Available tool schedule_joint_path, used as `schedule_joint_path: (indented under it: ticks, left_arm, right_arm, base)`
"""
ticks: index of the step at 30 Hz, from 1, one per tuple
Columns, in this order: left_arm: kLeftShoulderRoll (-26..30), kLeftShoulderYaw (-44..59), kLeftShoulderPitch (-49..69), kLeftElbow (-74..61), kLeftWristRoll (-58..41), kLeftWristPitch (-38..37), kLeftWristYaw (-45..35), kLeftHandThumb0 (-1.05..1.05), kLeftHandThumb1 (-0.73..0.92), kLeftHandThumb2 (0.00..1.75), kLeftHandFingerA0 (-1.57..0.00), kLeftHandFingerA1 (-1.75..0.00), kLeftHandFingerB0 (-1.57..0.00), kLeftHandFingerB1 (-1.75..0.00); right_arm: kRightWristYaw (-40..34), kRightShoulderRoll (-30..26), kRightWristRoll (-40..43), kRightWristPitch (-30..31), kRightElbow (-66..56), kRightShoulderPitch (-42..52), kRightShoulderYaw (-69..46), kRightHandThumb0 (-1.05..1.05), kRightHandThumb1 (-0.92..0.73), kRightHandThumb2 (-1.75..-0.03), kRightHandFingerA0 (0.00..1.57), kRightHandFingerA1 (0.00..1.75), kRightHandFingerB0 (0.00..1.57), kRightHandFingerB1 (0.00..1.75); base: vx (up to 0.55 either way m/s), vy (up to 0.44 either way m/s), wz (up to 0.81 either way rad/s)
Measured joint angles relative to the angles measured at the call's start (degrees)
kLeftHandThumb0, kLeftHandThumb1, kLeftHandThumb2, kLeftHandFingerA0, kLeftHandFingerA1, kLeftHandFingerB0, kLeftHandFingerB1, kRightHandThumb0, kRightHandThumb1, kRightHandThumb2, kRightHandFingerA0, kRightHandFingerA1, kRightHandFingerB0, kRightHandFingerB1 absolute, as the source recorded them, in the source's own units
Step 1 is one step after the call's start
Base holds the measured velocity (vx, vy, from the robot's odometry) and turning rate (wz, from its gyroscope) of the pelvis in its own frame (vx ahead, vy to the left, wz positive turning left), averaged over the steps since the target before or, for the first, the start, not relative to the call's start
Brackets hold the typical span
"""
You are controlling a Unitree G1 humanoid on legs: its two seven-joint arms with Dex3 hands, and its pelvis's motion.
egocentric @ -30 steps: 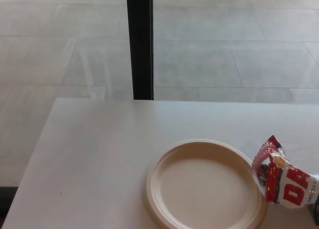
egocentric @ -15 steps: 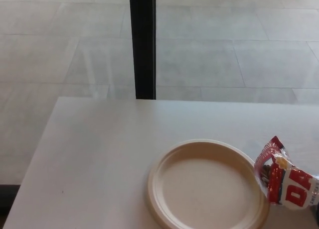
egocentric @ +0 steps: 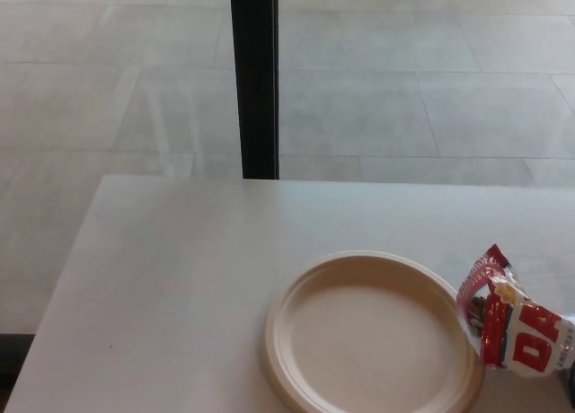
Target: The robot uses its right hand to pick up a bag of sunflower seeds kept in the middle of the desk and tilts it over a plate kept next to it to pour out a few seeds and then puts the bag of seeds back on the desk
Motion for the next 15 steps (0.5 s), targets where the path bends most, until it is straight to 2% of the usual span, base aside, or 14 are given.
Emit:
schedule_joint_path:
  ticks: [1, 2, 4, 7, 9, 11, 15]
  left_arm:
    - [0.0, -0.1, 0.0, 0.0, 0.0, 0.0, 0.0, -0.63, 0.64, 0.59, -0.38, -0.52, -0.34, -0.34]
    - [0.0, -0.3, 0.1, 0.0, 0.0, -0.2, 0.0, -0.64, 0.63, 0.59, -0.4, -0.51, -0.36, -0.34]
    - [0.0, -0.6, 0.1, 0.0, 0.0, -0.3, -0.1, -0.64, 0.63, 0.59, -0.4, -0.55, -0.36, -0.34]
    - [0.0, -0.8, 0.1, 0.0, 0.0, -0.4, 0.0, -0.65, 0.62, 0.59, -0.43, -0.56, -0.39, -0.35]
    - [0.0, -0.8, 0.1, 0.0, 0.0, -0.4, 0.0, -0.7, 0.64, 0.6, -0.42, -0.56, -0.39, -0.34]
    - [0.0, -0.8, 0.2, -0.1, 0.0, -0.4, -0.1, -0.7, 0.64, 0.6, -0.4, -0.54, -0.39, -0.35]
    - [0.0, -0.9, 0.2, -0.2, 0.0, -0.7, 0.0, -0.7, 0.64, 0.6, -0.43, -0.57, -0.42, -0.36]
  right_arm:
    - [-0.1, 0.0, -0.4, -0.1, 0.4, -0.3, 0.3, -0.91, -0.56, -0.99, 0.04, 0.15, 0.04, 0.16]
    - [-0.2, 0.0, -0.9, -0.3, 1.1, -0.8, 0.6, -0.84, -0.52, -0.97, 0.01, 0.23, 0.0, 0.22]
    - [-0.4, 0.0, -1.9, -0.6, 2.3, -1.4, 1.2, -0.83, -0.52, -0.98, 0.0, 0.22, 0.0, 0.23]
    - [-0.6, 0.0, -3.2, -1.0, 3.7, -2.4, 2.4, -0.9, -0.55, -0.98, 0.0, 0.12, 0.0, 0.21]
    - [-0.9, 0.0, -4.6, -1.3, 4.7, -2.7, 3.5, -0.81, -0.5, -0.96, 0.0, 0.21, 0.0, 0.27]
    - [-1.4, 0.1, -5.8, -1.6, 5.2, -2.7, 4.8, -0.81, -0.5, -0.96, 0.0, 0.21, 0.0, 0.28]
    - [-2.2, 0.3, -8.1, -2.2, 5.6, -2.6, 6.7, -0.86, -0.52, -0.94, 0.05, 0.16, 0.05, 0.23]
  base:
    - [0.0, 0.0, 0.0]
    - [0.0, 0.0, 0.0]
    - [0.0, 0.0, 0.0]
    - [0.0, 0.0, 0.0]
    - [0.0, 0.0, 0.0]
    - [0.0, 0.0, 0.0]
    - [0.0, 0.0, 0.0]
